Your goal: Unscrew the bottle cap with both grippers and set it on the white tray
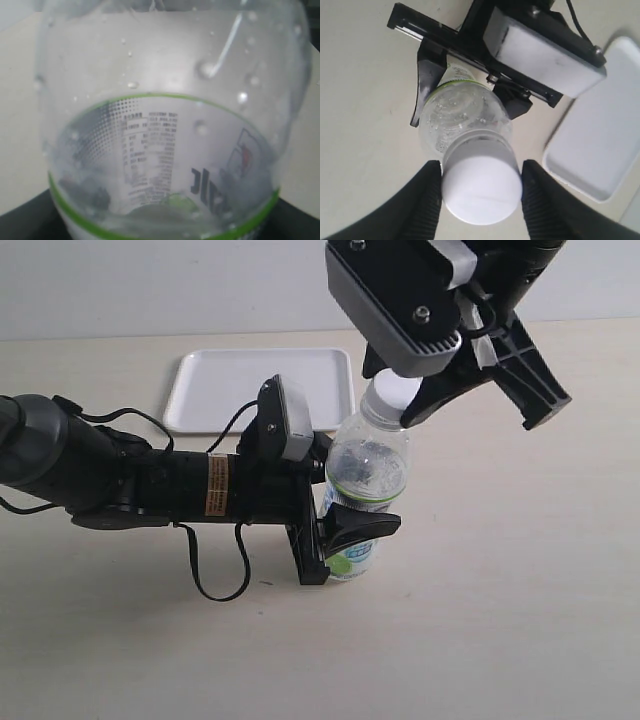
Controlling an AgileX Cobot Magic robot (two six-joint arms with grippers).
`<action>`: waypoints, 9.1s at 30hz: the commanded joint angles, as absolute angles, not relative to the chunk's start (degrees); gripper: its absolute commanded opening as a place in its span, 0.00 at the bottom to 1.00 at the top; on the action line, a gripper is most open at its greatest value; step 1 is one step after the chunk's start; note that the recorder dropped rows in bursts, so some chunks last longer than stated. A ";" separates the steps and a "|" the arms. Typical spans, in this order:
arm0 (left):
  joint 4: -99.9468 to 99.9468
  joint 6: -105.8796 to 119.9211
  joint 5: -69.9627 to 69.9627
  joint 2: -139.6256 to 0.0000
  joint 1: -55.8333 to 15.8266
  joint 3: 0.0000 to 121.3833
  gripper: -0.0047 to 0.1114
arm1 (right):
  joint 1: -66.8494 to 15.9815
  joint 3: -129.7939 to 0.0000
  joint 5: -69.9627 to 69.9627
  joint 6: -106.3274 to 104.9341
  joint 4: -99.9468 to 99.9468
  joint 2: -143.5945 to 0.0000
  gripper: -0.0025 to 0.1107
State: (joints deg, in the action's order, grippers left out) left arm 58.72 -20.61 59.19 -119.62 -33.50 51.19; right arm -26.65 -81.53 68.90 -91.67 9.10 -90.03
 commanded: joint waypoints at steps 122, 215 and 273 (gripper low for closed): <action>27.69 -5.76 68.52 -116.63 -31.98 36.23 0.04 | -8.98 -116.37 36.32 -78.43 48.11 -144.36 0.02; 21.41 0.00 64.82 -110.51 -31.98 27.49 0.83 | -9.34 -116.37 49.20 -55.64 29.55 -137.07 0.71; 2.83 1.30 65.09 -85.43 -31.98 6.46 0.04 | -9.36 -116.37 67.09 -25.30 17.01 -125.85 0.02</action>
State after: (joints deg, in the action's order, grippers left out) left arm 3.56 1.50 64.64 -85.79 -32.20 6.86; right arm -9.30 -116.20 67.66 -25.35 17.17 -126.43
